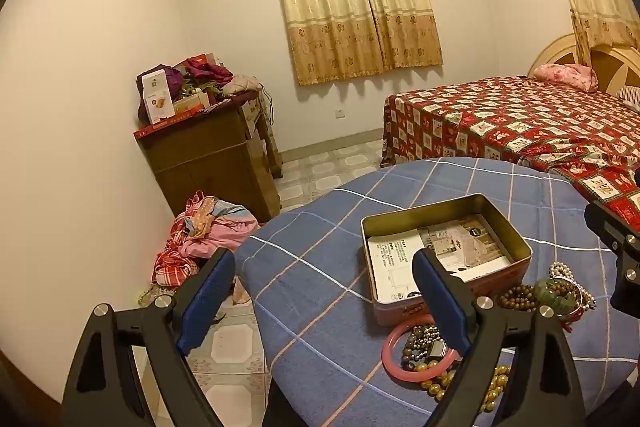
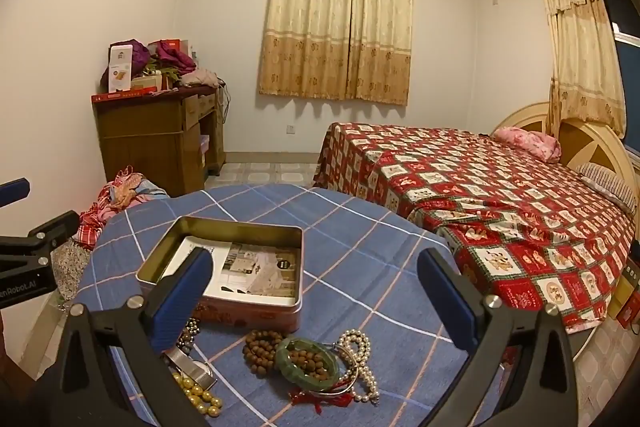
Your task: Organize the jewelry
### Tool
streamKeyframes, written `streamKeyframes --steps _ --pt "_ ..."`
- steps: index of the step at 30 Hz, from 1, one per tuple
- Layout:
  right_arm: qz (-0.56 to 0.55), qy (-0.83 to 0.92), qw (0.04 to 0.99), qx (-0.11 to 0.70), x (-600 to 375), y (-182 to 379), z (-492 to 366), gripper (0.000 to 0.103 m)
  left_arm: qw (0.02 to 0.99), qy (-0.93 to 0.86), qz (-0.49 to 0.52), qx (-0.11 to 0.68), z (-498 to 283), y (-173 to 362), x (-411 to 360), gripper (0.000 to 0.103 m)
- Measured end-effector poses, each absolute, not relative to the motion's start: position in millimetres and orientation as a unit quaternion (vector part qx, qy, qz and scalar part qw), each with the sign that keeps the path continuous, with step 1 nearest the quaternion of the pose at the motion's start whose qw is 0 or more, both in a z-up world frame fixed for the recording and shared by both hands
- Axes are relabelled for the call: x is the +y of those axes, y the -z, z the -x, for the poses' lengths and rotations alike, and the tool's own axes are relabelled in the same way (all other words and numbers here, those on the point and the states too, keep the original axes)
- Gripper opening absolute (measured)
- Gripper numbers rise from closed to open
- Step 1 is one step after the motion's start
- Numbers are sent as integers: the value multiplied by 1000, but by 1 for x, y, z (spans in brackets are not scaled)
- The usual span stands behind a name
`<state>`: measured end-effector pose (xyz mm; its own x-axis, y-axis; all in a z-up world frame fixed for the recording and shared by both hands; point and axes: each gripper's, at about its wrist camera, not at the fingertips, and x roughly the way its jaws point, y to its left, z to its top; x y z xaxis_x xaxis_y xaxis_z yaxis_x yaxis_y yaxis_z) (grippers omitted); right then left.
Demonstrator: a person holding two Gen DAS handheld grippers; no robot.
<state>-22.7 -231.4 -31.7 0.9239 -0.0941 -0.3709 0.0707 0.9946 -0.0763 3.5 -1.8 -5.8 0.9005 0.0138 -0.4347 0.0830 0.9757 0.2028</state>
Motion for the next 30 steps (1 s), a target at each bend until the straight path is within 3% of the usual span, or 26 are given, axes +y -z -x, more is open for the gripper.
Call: streamKeyframes --steps 30 --pt "28 40 979 198 -230 38 21 103 968 15 -116 223 -4 9 -4 90"
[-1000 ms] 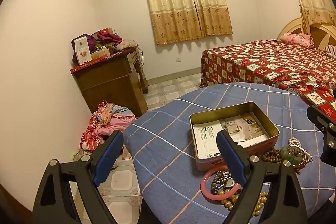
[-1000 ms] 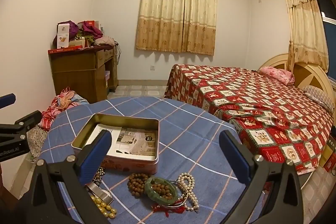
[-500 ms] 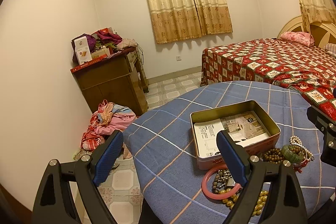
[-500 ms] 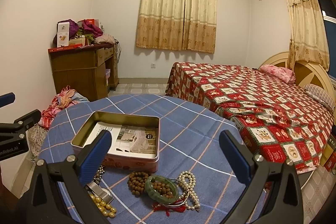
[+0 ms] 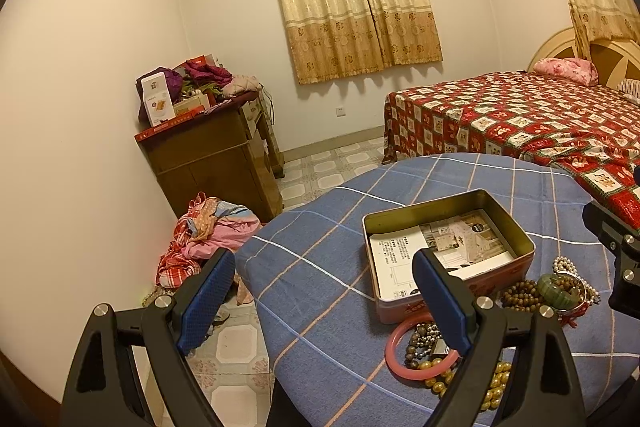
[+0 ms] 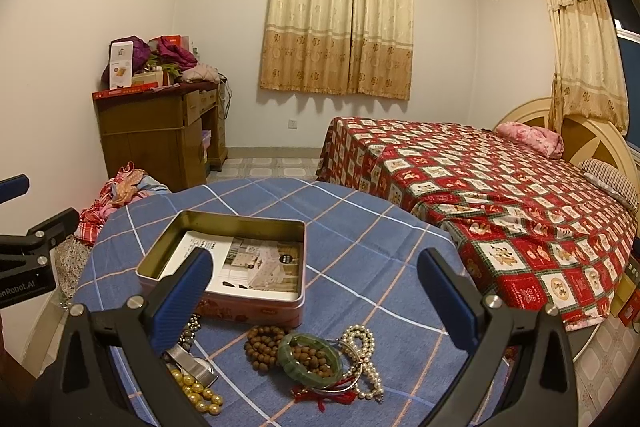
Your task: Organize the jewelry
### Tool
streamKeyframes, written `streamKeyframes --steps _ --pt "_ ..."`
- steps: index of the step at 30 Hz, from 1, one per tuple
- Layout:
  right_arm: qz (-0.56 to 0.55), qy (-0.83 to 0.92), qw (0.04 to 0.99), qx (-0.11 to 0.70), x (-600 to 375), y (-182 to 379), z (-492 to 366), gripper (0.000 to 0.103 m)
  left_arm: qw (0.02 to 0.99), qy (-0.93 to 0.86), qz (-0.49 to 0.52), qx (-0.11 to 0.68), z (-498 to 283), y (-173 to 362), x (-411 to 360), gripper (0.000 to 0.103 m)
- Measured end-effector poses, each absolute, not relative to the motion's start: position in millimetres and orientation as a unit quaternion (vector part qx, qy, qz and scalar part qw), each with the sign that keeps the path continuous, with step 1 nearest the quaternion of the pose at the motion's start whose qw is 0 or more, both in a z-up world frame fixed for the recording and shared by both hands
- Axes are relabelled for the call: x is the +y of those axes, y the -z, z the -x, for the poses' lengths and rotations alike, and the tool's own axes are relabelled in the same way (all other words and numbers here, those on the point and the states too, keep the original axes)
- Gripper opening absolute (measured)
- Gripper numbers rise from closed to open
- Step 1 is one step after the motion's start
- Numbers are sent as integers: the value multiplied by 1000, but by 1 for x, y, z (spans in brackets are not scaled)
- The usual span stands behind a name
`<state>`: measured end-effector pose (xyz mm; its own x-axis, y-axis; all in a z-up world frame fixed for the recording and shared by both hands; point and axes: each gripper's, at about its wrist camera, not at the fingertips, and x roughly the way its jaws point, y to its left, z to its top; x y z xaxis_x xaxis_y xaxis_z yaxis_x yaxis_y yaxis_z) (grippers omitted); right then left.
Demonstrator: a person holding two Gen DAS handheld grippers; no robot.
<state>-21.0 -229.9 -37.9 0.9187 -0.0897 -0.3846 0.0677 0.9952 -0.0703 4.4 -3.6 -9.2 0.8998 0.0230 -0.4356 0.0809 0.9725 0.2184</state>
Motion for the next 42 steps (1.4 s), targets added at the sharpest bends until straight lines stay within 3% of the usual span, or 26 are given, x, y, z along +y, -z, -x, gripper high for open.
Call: streamKeyframes --steps 42 --pt "29 40 978 201 -228 40 20 103 963 17 -121 241 -11 20 0 90"
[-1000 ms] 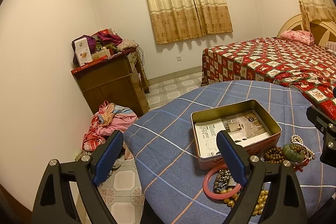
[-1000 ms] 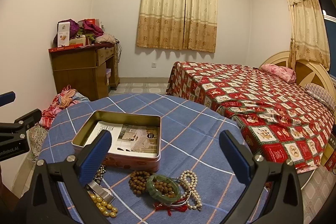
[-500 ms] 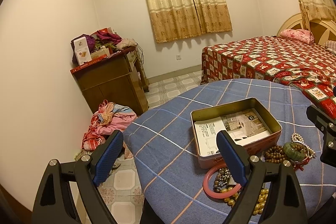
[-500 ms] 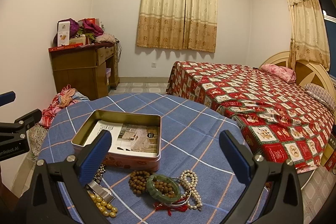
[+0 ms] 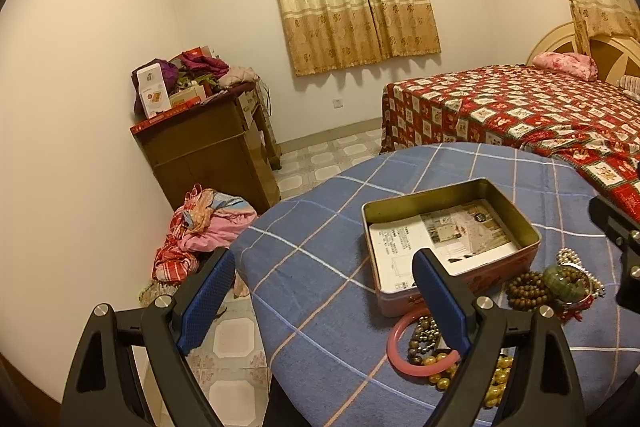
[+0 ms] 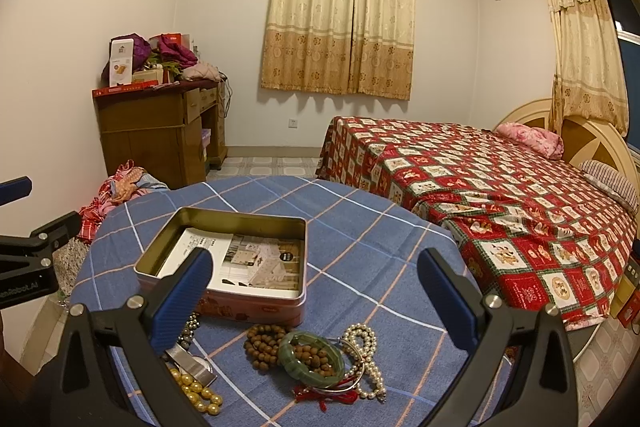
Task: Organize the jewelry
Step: 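Grasp the pink bangle with the left tool while the right tool approaches the green jade bangle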
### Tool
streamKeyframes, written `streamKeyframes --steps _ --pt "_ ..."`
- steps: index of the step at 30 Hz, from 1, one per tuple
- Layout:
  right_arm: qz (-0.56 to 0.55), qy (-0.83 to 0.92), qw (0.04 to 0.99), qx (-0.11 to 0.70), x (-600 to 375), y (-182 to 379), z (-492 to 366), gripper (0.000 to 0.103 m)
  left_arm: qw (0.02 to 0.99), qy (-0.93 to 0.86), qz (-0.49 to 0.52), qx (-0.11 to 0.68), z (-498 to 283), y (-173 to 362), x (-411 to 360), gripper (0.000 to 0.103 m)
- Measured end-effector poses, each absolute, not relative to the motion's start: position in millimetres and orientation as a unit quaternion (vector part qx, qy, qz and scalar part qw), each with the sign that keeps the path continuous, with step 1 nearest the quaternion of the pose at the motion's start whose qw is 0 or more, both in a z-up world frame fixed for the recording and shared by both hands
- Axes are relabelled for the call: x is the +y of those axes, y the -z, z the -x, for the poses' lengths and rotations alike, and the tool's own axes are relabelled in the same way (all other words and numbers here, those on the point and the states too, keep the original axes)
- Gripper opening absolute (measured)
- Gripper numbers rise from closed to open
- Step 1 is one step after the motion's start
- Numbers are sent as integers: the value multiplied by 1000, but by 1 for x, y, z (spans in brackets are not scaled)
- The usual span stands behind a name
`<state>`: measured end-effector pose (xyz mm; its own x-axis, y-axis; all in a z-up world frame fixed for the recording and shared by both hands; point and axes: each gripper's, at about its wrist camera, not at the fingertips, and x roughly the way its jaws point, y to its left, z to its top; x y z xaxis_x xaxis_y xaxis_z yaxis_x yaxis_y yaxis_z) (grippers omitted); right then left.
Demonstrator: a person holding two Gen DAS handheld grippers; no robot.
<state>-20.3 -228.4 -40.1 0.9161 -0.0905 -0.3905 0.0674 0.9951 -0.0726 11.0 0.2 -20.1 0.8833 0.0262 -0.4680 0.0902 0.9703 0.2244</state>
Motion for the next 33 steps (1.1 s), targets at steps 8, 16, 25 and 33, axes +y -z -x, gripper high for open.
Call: streamKeyframes --steps 8,16,25,33 --pt "42 55 970 233 -237 70 4 103 948 1 -118 296 -39 65 12 90" --pt "32 49 958 280 -251 104 -5 103 936 21 -139 323 -40 100 -3 90" --pt "40 40 957 284 -245 110 -2 103 925 43 -125 356 -47 120 -5 78" --pt "43 40 956 286 -240 112 -6 103 915 72 -113 380 -53 134 -8 54"
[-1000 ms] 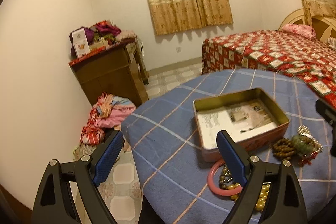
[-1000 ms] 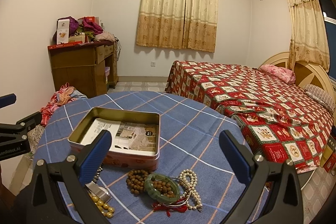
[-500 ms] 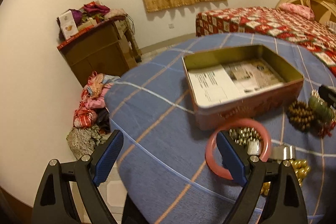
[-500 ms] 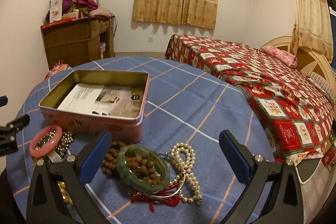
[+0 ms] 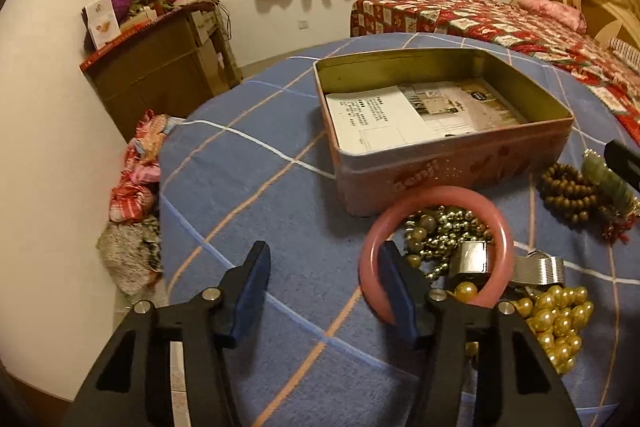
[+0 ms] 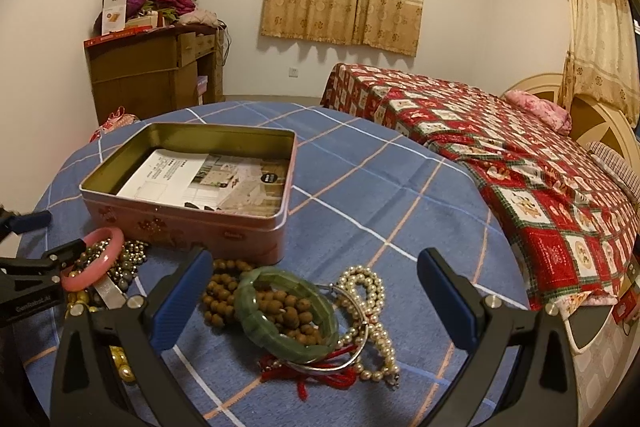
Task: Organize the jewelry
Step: 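Grasp the pink bangle with the left tool while the right tool approaches the green jade bangle, then grasp the green jade bangle with the right tool while the left tool lifts the pink bangle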
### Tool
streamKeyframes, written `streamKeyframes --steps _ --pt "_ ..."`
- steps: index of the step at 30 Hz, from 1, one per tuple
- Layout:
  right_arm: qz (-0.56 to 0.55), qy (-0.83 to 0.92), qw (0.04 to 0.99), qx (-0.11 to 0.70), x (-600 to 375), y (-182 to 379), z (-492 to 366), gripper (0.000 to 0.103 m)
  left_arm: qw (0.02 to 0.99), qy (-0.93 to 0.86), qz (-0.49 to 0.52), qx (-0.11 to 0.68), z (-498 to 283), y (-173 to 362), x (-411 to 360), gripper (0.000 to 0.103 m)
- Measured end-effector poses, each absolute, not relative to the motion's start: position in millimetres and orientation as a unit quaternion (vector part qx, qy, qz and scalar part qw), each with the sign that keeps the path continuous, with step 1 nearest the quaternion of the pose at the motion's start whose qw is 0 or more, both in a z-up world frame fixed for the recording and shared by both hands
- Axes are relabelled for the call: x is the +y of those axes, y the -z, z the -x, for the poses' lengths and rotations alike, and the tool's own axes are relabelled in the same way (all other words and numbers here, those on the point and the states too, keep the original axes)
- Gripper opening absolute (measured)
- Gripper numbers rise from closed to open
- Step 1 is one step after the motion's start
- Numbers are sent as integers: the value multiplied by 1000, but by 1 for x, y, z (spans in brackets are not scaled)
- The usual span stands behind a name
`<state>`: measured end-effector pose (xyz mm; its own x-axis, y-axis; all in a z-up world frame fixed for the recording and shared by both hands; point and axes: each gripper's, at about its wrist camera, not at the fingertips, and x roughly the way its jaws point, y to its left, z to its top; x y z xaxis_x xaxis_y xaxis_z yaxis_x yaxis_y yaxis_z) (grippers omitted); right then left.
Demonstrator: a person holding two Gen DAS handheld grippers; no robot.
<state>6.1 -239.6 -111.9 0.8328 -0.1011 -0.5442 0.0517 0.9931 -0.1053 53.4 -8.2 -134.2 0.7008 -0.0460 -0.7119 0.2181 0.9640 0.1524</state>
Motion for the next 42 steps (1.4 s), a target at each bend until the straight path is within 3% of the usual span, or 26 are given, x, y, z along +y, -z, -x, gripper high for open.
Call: streamKeyframes --steps 2,4,6,7,22,31,39,42 --pt "43 41 956 288 -240 113 -7 103 914 83 -110 382 -55 134 -9 52" --pt "40 41 954 293 -241 114 -8 103 911 105 -103 386 -54 136 -13 35" --pt "39 40 954 294 -242 114 -8 103 908 125 -109 384 -49 136 -19 11" --pt "39 41 954 293 -241 114 -7 103 908 128 -115 383 -47 136 -21 10" --pt "29 56 953 297 -265 110 -12 103 932 134 -113 317 -30 89 -17 8" --pt "14 22 947 320 -274 112 -9 78 937 132 -94 310 -34 81 -10 8" --pt "31 -36 947 317 -241 113 -3 78 937 131 -93 309 -31 81 -12 8" --pt "43 -47 942 330 -233 121 -6 61 935 134 -96 313 -30 84 -14 8"
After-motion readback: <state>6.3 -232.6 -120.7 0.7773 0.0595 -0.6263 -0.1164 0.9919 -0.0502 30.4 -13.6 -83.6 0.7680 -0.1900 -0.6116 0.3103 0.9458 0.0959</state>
